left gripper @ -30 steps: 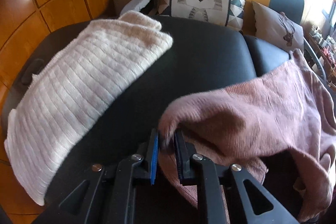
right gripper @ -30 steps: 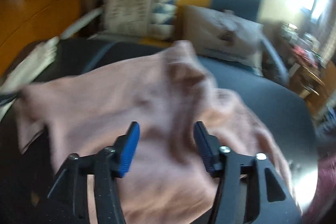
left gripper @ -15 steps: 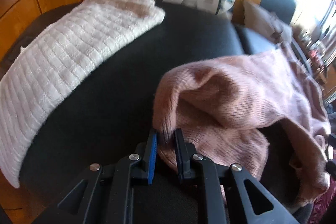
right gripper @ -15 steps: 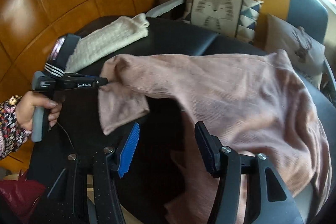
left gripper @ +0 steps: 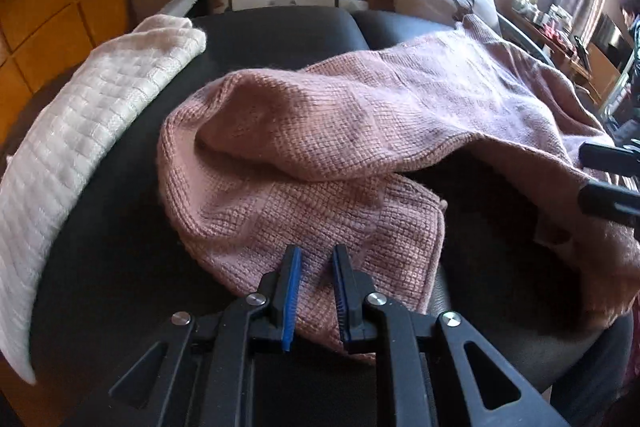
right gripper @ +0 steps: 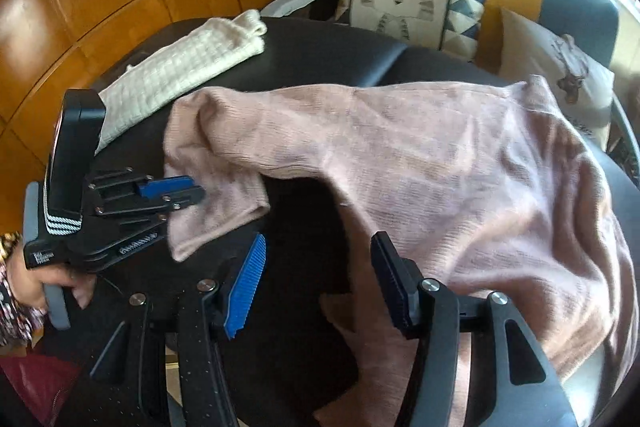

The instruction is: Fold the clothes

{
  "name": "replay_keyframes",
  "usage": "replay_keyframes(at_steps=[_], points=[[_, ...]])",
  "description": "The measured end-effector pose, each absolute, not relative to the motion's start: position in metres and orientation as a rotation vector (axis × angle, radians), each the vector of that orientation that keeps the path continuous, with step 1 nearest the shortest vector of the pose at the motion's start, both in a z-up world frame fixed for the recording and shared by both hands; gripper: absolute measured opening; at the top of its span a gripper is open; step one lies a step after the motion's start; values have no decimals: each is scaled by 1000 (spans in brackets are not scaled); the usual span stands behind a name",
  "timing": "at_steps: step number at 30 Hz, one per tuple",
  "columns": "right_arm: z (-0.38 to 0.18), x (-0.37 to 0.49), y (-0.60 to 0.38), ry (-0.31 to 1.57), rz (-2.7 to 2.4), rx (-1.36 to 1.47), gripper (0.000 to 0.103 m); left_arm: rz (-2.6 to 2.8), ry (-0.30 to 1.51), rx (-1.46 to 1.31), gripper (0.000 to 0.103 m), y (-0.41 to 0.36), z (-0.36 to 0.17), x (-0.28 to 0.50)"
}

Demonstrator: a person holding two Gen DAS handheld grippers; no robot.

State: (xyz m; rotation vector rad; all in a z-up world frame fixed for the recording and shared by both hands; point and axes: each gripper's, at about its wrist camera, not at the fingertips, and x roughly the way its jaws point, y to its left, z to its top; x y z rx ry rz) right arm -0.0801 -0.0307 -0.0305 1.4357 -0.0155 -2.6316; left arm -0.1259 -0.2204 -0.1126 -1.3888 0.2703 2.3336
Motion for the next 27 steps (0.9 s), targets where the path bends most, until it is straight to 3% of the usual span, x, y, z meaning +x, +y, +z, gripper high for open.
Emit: replay_keyframes(at_steps=[10, 13, 18, 22, 27], points=[[-39, -80, 7, -134, -2698, 1479, 58, 2369, 627, -1544, 16, -295, -116, -188], [-41, -82, 12, -155, -2710, 1485, 58, 2400, 625, -1631, 16, -310, -118, -211], [-35, -78, 15, -210, -2709, 1433, 58, 2441, 409, -1633, 15, -324, -101, -210], [-24, -80, 11, -193, -2735, 1355, 58, 2433, 576, -1507, 15, -300, -103, -192], [-21, -90, 2, -183, -2744, 1363, 58, 2402, 560, -1572, 15, -302, -117, -213]])
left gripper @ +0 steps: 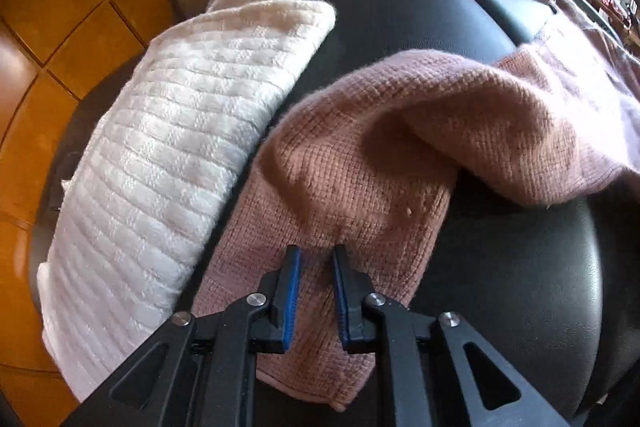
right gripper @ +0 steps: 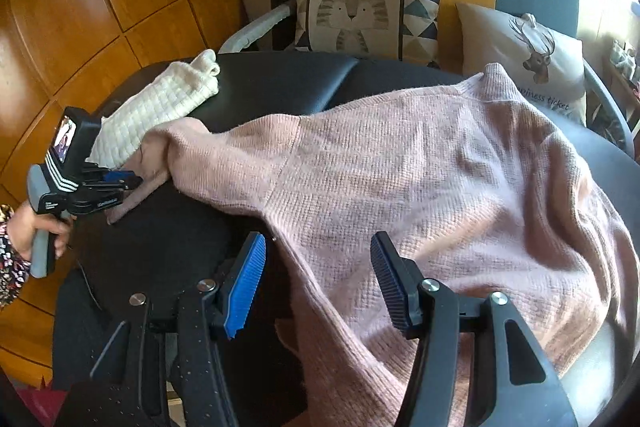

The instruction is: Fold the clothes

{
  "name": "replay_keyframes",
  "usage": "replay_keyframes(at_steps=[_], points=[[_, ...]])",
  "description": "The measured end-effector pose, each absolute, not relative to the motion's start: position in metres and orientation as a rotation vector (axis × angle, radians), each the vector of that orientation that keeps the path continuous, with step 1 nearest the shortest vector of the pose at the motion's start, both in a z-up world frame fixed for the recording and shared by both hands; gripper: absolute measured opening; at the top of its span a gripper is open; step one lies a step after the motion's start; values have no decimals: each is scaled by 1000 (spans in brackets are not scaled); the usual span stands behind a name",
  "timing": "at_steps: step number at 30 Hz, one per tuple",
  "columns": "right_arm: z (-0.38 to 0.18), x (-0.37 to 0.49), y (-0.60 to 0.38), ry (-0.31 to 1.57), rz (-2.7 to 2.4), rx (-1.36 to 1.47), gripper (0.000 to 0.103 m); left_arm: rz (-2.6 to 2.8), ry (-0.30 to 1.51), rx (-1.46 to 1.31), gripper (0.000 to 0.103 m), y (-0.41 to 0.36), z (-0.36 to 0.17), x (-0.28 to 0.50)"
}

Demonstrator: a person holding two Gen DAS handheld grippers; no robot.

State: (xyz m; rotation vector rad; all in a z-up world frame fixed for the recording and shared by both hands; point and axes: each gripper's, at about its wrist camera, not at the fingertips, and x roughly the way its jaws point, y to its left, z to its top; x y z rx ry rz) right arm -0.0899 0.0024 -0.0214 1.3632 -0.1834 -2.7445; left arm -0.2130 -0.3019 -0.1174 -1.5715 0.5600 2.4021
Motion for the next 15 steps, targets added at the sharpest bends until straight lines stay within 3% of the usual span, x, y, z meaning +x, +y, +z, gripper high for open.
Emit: replay_keyframes(at_steps=[10, 15], points=[[-55, -142, 21, 37, -2770, 1573, 58, 2291, 935, -1710, 18, -353, -123, -203], [-74, -145, 27, 77, -2741, 1663, 58, 2330, 707, -1725, 17, -373, -110, -201]])
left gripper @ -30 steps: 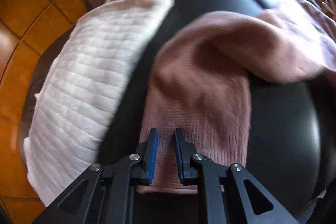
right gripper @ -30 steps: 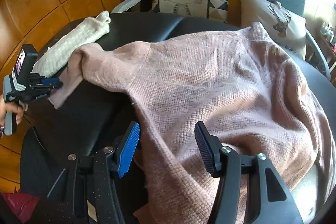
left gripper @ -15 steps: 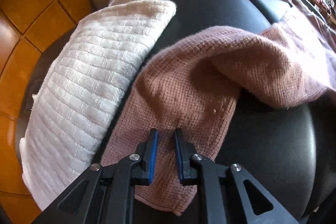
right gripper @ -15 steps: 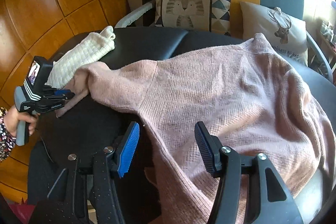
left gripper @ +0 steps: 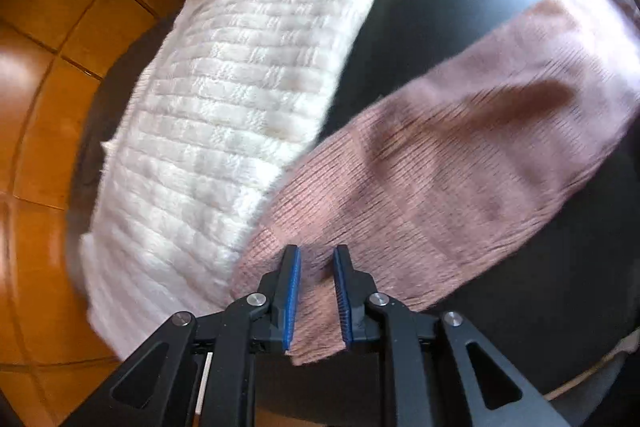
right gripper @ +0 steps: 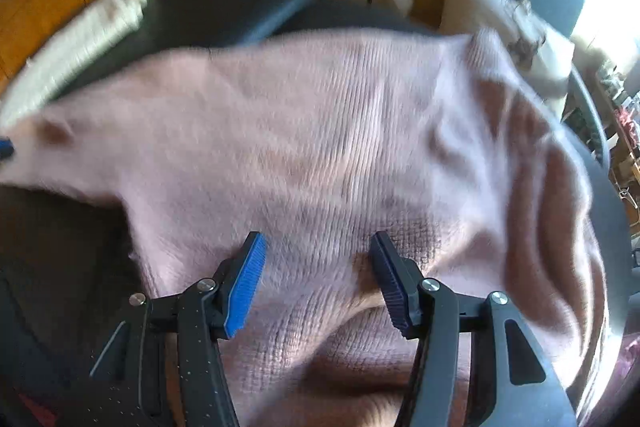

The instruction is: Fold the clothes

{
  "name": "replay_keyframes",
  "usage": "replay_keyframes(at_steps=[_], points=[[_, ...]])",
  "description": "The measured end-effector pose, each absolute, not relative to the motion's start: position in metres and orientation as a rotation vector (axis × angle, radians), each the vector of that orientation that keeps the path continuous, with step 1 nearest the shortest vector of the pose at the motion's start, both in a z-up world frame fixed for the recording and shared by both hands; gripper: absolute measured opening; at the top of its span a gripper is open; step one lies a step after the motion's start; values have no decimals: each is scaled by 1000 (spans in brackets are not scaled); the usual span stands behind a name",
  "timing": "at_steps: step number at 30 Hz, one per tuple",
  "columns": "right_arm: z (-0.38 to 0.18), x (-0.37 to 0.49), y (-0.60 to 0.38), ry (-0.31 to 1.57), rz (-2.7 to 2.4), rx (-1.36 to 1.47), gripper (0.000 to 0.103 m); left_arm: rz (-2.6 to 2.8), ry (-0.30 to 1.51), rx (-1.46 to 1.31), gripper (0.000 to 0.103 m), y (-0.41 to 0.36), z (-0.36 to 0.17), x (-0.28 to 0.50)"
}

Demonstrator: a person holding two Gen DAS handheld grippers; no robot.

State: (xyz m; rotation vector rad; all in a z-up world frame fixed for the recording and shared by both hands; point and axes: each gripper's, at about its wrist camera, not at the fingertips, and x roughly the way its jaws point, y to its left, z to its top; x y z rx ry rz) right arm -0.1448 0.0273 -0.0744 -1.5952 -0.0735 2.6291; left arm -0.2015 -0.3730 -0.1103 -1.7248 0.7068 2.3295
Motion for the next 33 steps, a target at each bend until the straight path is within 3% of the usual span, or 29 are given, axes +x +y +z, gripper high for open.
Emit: replay_keyframes(at_steps=[10, 14, 19, 23, 28, 33], points=[[-83, -146, 14, -151, 2633, -1609, 58, 2625, 374, -1594, 17, -395, -86, -256], [-85, -151, 11, -120, 2623, -1616, 58, 2597, 409, -1699, 16, -401, -118, -293], [-84, -152, 9, -138, 2614, -1619, 58, 2641, 258, -1739, 16, -433, -127, -326], [-85, -154, 8, -126, 2614, -1617, 58, 2746, 355, -1734, 16, -456, -132, -347], [-86, -154, 11, -88, 2618, -1612, 58, 2808, 253, -1743, 16, -486, -133, -371], [-85, -152, 12, -75, 2622, -1600, 58, 2892, 383, -1733, 16, -497, -139, -391]])
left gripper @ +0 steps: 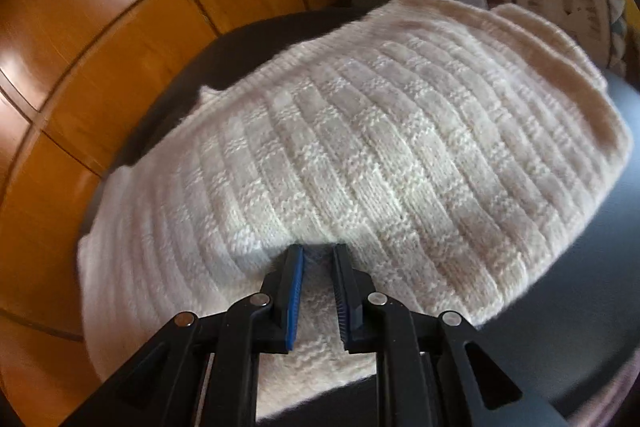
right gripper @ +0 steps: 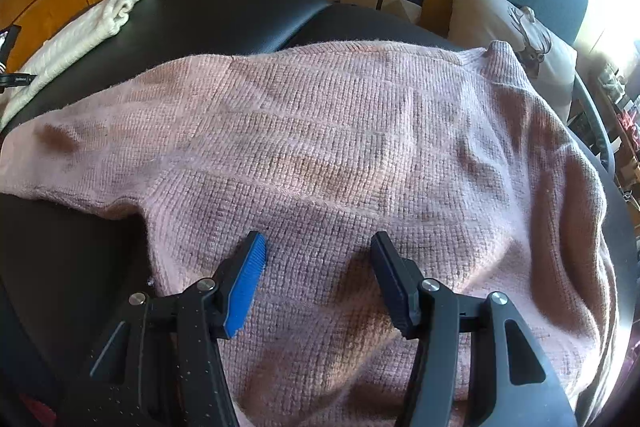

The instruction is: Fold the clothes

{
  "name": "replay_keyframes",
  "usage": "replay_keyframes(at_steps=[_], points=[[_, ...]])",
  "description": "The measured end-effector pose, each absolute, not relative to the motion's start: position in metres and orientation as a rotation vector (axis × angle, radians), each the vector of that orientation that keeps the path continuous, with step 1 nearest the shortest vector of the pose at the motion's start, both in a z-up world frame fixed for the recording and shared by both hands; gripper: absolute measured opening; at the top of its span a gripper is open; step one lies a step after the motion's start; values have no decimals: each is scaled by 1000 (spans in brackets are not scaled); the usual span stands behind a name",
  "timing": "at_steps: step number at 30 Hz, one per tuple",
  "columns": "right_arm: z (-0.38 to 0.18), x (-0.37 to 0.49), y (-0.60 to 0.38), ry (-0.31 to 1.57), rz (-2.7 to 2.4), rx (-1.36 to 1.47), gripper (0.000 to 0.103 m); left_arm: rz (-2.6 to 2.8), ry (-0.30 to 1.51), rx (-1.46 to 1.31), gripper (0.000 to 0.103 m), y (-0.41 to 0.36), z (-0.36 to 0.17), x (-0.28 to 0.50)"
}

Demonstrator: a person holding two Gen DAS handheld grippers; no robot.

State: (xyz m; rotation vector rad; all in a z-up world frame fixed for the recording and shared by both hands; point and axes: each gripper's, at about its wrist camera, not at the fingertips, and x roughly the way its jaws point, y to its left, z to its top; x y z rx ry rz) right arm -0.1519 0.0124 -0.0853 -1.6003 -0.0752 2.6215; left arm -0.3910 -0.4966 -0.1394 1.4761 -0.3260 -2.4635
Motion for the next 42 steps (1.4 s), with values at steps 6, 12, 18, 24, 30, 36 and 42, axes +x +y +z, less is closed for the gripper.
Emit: replay_keyframes(at_steps=[6, 12, 18, 24, 30, 36, 42], points=[[-85, -150, 15, -54, 2630, -1591, 58, -2617, -276, 1378, 10, -478, -122, -378], [-85, -147, 18, -35, 2630, -1578, 60, -2934, -86, 1414, 11, -414, -86, -317], [-75, -142, 19, 14, 2616, -1546, 60, -3020, -403, 1503, 12, -321, -81, -234], [-71, -133, -6, 7, 2620, -1571, 60, -2846, -699, 1513, 17, -298, -111, -225], [-85, -154, -20, 72, 2634, -1622, 60, -2709, -858, 1428, 17, -319, -118, -261], [-65, -158, -39, 154, 2783, -1577, 61, -2592, -969, 1402, 17, -327, -131, -292], [-7, -98, -8, 242, 2894, -1348, 61, -2823, -526, 1338, 15, -303, -70, -259]])
